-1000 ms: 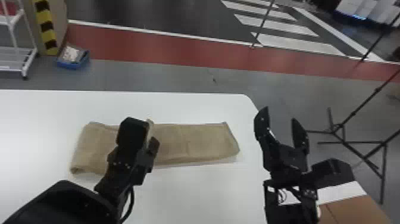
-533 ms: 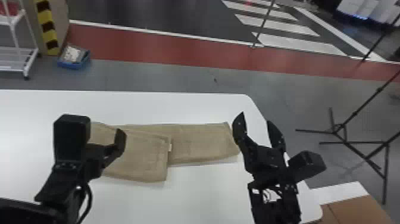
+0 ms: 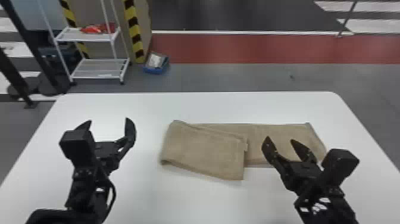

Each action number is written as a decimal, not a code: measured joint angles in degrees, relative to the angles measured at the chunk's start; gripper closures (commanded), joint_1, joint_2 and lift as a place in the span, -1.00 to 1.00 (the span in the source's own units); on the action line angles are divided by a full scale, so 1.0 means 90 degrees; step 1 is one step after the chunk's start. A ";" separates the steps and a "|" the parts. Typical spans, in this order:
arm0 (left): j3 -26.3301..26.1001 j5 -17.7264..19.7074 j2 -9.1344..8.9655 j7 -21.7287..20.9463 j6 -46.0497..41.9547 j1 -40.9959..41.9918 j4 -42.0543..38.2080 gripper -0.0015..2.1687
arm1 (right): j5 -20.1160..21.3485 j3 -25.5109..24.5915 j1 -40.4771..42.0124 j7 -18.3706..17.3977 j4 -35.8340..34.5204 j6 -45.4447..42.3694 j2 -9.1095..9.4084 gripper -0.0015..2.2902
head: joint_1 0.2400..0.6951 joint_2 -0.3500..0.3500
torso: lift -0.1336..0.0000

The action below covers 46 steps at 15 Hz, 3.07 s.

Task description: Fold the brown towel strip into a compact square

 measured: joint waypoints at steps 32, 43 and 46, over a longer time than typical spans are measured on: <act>0.0110 0.0045 0.0074 -0.0147 -0.0284 0.0212 0.0086 -0.96 | -0.1089 -0.1524 -0.1189 0.0628 -0.0897 0.3791 -0.0050 0.29 | 1.00 0.12 | -0.63; -0.0157 -0.0062 0.0113 -0.0181 0.0199 0.0030 0.0080 -0.96 | -0.1220 -0.2421 -0.1908 0.1092 -0.0857 0.5521 -0.0379 0.29 | 1.00 -0.12 | -0.63; -0.0212 -0.0062 0.0121 -0.0181 0.0195 -0.0025 0.0108 -0.96 | -0.1039 -0.2355 -0.1976 0.1106 -0.0703 0.5620 -0.0431 0.29 | 1.00 -0.15 | -0.63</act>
